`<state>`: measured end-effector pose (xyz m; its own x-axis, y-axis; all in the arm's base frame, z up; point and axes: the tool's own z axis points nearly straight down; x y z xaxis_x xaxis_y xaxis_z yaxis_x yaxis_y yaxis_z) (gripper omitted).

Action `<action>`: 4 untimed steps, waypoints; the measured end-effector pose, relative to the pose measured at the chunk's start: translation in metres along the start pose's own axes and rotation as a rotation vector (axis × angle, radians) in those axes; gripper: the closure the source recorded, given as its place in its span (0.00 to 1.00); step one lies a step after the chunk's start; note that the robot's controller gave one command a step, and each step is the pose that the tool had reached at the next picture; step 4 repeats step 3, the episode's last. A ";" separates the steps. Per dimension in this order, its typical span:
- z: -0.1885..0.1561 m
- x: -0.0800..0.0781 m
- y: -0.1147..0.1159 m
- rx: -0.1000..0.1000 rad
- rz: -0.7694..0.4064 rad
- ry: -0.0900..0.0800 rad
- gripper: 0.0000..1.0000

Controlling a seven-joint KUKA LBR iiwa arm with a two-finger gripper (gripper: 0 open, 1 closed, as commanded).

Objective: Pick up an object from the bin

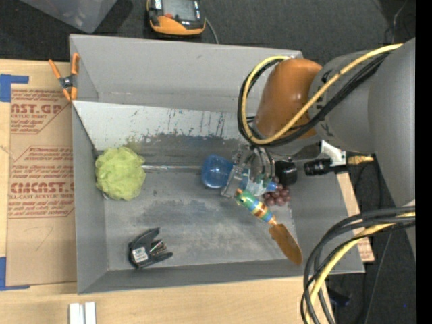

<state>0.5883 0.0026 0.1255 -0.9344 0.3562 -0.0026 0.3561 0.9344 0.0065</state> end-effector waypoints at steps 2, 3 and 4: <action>-0.036 0.000 0.001 -0.001 -0.002 -0.001 1.00; -0.065 -0.001 0.001 -0.004 -0.001 -0.007 1.00; -0.065 -0.001 0.001 -0.004 -0.001 -0.007 1.00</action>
Offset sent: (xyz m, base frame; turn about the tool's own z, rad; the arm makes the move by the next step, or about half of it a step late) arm 0.0006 0.0003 0.0667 -0.0008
